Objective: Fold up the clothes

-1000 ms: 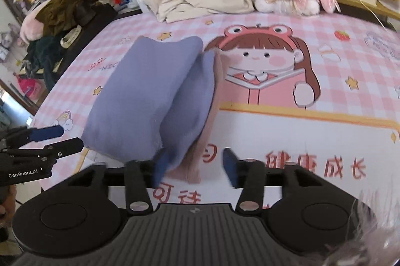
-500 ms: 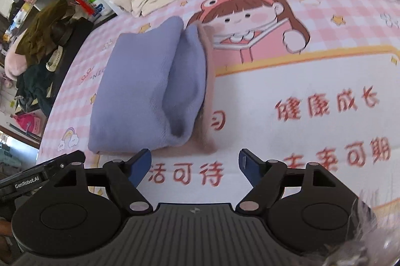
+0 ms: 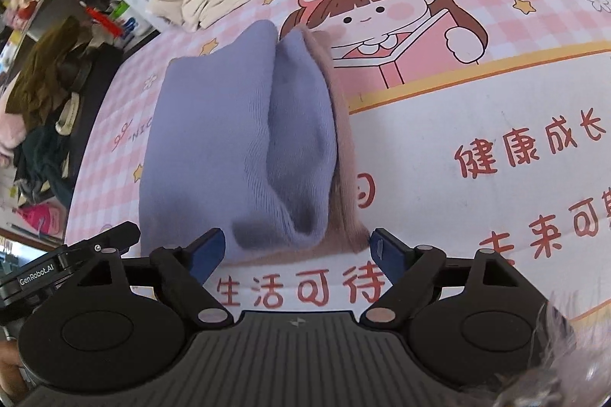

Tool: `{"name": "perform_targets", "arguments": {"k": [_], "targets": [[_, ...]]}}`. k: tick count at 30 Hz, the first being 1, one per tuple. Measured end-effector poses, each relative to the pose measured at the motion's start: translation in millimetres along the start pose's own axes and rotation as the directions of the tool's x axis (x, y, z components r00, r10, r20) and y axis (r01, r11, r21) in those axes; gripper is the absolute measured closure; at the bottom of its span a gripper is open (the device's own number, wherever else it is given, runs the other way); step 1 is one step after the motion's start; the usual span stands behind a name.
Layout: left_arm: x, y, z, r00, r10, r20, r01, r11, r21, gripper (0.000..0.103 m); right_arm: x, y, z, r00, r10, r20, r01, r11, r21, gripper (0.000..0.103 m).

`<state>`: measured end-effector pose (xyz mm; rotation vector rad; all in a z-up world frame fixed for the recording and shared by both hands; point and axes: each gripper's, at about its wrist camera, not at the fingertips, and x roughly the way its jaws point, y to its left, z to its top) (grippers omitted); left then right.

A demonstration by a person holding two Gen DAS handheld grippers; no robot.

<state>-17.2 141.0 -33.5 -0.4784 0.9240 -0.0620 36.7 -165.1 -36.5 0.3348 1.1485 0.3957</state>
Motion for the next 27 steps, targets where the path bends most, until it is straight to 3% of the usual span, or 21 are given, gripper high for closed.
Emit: {"name": "perform_targets", "arguments": {"k": [9,14,16,18,20,23,25,27], "targets": [[24.9,1.6,17.0,0.999,-0.008,-0.048,0.007,1.0,-0.018,0.019,10.5,-3.2,24.6,1.0,0.009,0.015,-0.009,1.0,0.003,0.019],[33.5,9.1,21.9,0.997,-0.048,-0.06,0.043,0.995,-0.093,0.019,25.0,-14.1,37.0,0.998,0.048,-0.027,-0.046,0.997,0.063,0.023],[37.1,12.6,23.4,0.996,-0.066,-0.064,0.057,0.991,-0.124,0.02,31.2,-17.7,38.4,0.996,0.071,-0.044,-0.067,0.994,0.092,0.036],[41.4,15.0,24.6,0.993,-0.09,-0.07,0.079,0.985,-0.154,0.025,35.1,-18.5,38.4,0.995,0.083,-0.047,-0.078,0.992,0.102,0.039],[45.4,16.2,26.0,0.99,-0.12,-0.071,0.106,0.978,-0.182,0.036,38.5,-18.8,38.3,0.995,0.092,-0.046,-0.086,0.991,0.106,0.04],[51.2,15.0,26.5,0.985,-0.155,-0.081,0.134,0.967,-0.217,0.046,38.0,-14.3,36.4,0.996,0.079,-0.031,-0.076,0.995,0.07,0.055],[47.1,1.6,25.5,0.991,-0.112,-0.078,0.1,0.985,-0.141,0.05,30.5,-0.1,29.2,0.999,0.037,0.007,-0.037,0.998,-0.049,0.072],[39.7,-17.6,22.6,0.996,-0.052,-0.078,0.05,0.998,-0.026,0.053,20.0,18.7,18.0,0.998,-0.014,0.063,0.027,0.978,-0.206,0.078]]}}
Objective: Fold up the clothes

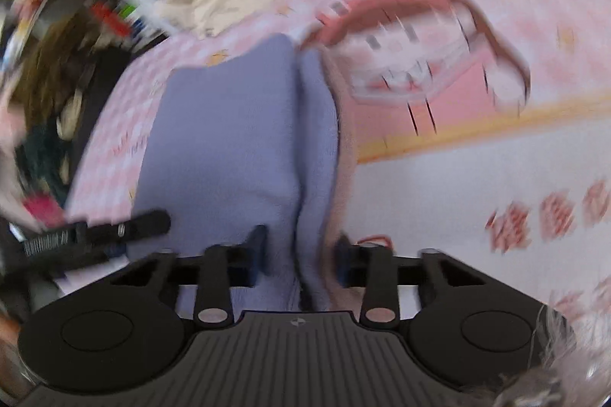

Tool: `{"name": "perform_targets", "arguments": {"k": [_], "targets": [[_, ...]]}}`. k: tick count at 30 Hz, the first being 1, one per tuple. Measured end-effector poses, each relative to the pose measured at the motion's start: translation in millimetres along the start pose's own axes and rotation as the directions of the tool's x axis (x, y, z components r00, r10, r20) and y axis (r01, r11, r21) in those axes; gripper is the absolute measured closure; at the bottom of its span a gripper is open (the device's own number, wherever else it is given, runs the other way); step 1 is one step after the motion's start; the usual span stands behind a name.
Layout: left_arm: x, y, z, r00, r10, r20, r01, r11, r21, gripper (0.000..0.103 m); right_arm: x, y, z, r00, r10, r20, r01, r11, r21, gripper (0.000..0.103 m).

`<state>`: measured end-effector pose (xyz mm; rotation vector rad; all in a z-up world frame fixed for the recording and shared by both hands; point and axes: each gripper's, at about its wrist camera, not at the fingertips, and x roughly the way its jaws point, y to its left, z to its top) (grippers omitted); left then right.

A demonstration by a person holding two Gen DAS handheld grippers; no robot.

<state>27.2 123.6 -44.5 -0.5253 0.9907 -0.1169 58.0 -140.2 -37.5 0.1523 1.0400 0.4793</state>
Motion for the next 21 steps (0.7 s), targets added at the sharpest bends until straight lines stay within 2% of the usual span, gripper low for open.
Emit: {"name": "perform_targets", "arguments": {"k": [2,4,6,9,11,15,17,19,21], "targets": [[-5.4,-12.0,-4.9,1.0,0.028,-0.011,-0.027,0.997,0.07,0.053,-9.3,11.8,-8.6,0.999,-0.03,0.011,0.031,0.995,-0.09,0.079],[-9.9,-17.9,-10.3,0.999,0.034,-0.035,-0.03,0.994,0.108,0.053,-14.2,9.3,-14.9,0.999,-0.024,-0.022,0.022,0.995,-0.096,0.078],[-10.2,-10.4,-13.7,0.997,0.008,-0.077,-0.002,0.997,0.079,0.049,-16.3,-2.7,-16.3,0.998,0.006,-0.063,-0.009,0.999,-0.04,0.076],[-9.0,0.9,-15.5,0.994,-0.035,-0.104,0.039,0.998,0.043,0.044,-15.4,-20.1,-16.3,0.994,0.047,-0.097,-0.039,0.996,0.078,0.058],[-5.4,7.2,-14.1,0.992,-0.048,-0.112,0.051,0.998,0.023,0.036,-11.7,-27.9,-17.5,0.992,0.063,-0.105,-0.048,0.989,0.139,0.054],[-1.5,18.7,-16.7,0.989,-0.107,-0.102,0.103,0.994,-0.043,0.034,-2.6,-34.6,-19.7,0.988,0.11,-0.112,-0.085,0.974,0.208,0.049],[-0.7,17.1,-17.8,0.99,-0.11,-0.092,0.107,0.994,-0.037,0.036,0.3,-34.4,-19.7,0.986,0.126,-0.107,-0.102,0.972,0.213,0.05],[0.8,12.0,-18.8,0.992,-0.099,-0.084,0.098,0.995,-0.021,0.043,2.4,-32.7,-19.0,0.985,0.137,-0.105,-0.113,0.972,0.206,0.059],[1.7,7.0,-19.8,0.993,-0.089,-0.075,0.089,0.996,-0.005,0.045,2.4,-30.5,-19.9,0.985,0.139,-0.098,-0.119,0.975,0.187,0.064]]}}
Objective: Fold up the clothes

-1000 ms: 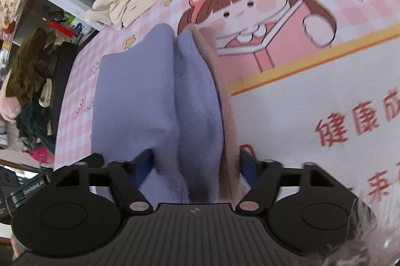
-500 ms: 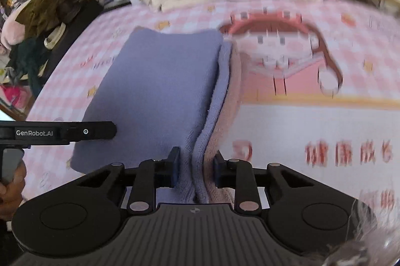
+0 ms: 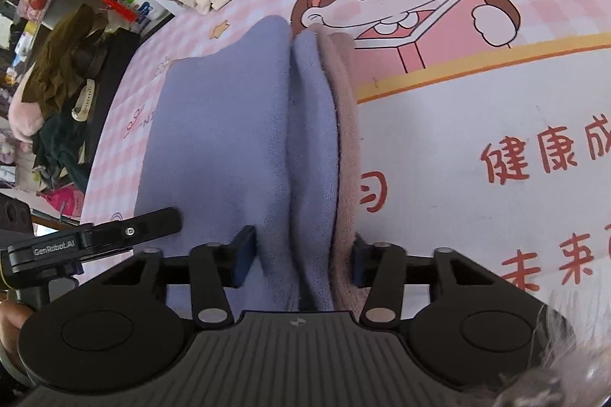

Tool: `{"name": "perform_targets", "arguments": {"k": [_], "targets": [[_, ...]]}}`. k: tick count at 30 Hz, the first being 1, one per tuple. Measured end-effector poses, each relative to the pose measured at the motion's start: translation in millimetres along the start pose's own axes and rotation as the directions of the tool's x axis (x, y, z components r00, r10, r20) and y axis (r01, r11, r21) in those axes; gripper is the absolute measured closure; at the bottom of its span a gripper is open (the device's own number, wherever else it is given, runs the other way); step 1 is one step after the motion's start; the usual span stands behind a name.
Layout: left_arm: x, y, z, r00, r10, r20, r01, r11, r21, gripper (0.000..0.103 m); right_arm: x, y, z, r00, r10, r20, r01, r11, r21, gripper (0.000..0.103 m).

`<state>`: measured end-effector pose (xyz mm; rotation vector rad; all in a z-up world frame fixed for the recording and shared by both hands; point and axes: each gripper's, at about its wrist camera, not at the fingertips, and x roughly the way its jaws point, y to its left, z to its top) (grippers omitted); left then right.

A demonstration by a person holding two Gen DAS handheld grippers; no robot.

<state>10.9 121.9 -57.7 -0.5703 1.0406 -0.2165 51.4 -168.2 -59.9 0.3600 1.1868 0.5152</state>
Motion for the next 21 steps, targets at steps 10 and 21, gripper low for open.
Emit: {"name": "perform_targets", "arguments": {"k": [10,21], "targets": [[-24.6,-32.4,-8.1,0.99,0.04,0.134,-0.06,0.986,0.153,0.06,-27.8,38.9,-16.5,0.985,-0.045,0.168,0.086,0.965,-0.247,0.077],[-16.5,-23.8,-9.6,0.998,0.03,0.054,-0.036,0.992,0.122,0.054,-24.1,27.1,-12.5,0.995,-0.079,0.066,0.09,0.977,-0.191,0.061]]}}
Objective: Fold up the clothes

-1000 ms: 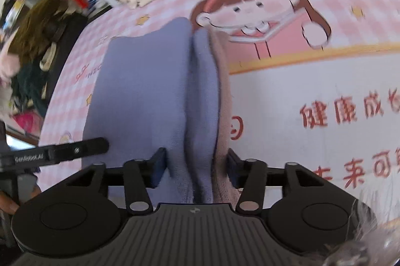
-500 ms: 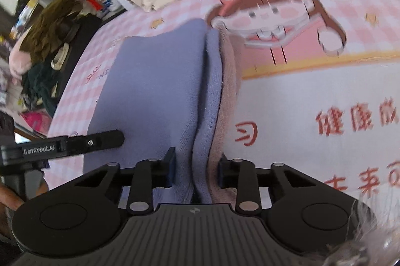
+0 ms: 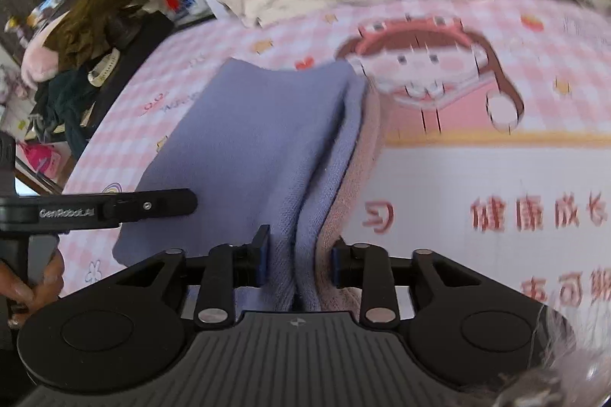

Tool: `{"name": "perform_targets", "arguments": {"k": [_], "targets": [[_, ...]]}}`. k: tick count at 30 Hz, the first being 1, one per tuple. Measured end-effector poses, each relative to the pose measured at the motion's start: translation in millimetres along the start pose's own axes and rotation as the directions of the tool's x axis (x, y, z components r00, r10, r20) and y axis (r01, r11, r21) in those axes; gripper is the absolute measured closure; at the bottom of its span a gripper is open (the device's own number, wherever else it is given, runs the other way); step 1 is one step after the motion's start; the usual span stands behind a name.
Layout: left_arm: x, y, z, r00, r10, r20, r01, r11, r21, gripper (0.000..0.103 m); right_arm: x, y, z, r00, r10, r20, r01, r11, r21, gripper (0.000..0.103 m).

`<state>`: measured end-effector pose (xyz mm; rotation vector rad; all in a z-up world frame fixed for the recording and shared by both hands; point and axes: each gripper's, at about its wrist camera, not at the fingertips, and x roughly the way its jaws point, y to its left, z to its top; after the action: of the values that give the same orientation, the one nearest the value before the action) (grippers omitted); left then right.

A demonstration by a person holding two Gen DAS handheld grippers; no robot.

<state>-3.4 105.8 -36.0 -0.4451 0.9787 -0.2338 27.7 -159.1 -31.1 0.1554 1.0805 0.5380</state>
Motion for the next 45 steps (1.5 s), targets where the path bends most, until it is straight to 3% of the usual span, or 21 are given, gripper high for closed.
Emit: {"name": "perform_targets", "arguments": {"k": [1,6,10,11,13,15,19,24,29,45], "targets": [[2.0,4.2,0.7,1.0,-0.002,-0.016,0.002,1.0,-0.021,0.051,2.7,-6.9,2.3,1.0,0.005,-0.027,-0.004,0.999,0.037,0.05],[7.6,23.4,6.5,0.998,-0.04,-0.043,0.035,0.993,-0.108,0.043,15.9,-30.0,13.6,0.996,0.064,-0.07,-0.053,0.987,0.149,0.04],[16.0,30.5,11.5,0.995,-0.072,-0.062,0.062,0.987,-0.15,0.039,28.3,-38.1,20.8,0.99,0.114,-0.088,-0.091,0.97,0.224,0.04],[17.6,31.2,10.9,0.995,-0.078,-0.064,0.067,0.985,-0.159,0.039,30.2,-39.0,21.2,0.989,0.123,-0.086,-0.099,0.966,0.237,0.043],[20.6,31.9,9.7,0.994,-0.088,-0.065,0.076,0.982,-0.176,0.044,33.1,-37.5,20.6,0.987,0.132,-0.086,-0.108,0.964,0.244,0.058],[20.6,28.0,7.1,0.995,-0.087,-0.05,0.077,0.982,-0.171,0.052,30.8,-33.6,18.7,0.989,0.133,-0.064,-0.117,0.969,0.217,0.068],[9.4,10.9,4.8,0.999,-0.05,-0.009,0.049,0.995,-0.092,0.06,15.0,-16.9,13.4,0.995,0.096,0.008,-0.097,0.991,0.09,0.075],[-5.5,-4.4,11.9,0.998,-0.047,0.046,0.049,0.999,-0.022,0.061,-3.1,-6.2,16.3,0.994,0.075,0.076,-0.076,0.997,0.009,0.076],[-9.4,-7.1,25.1,0.995,-0.064,0.081,0.066,0.998,-0.018,0.06,-11.3,-1.7,31.6,0.991,0.065,0.115,-0.061,0.997,-0.039,0.076],[18.8,-1.6,90.3,0.993,-0.031,0.113,0.031,1.0,0.005,0.06,22.5,-4.0,102.3,0.989,0.046,0.139,-0.031,0.994,-0.105,0.075]]}}
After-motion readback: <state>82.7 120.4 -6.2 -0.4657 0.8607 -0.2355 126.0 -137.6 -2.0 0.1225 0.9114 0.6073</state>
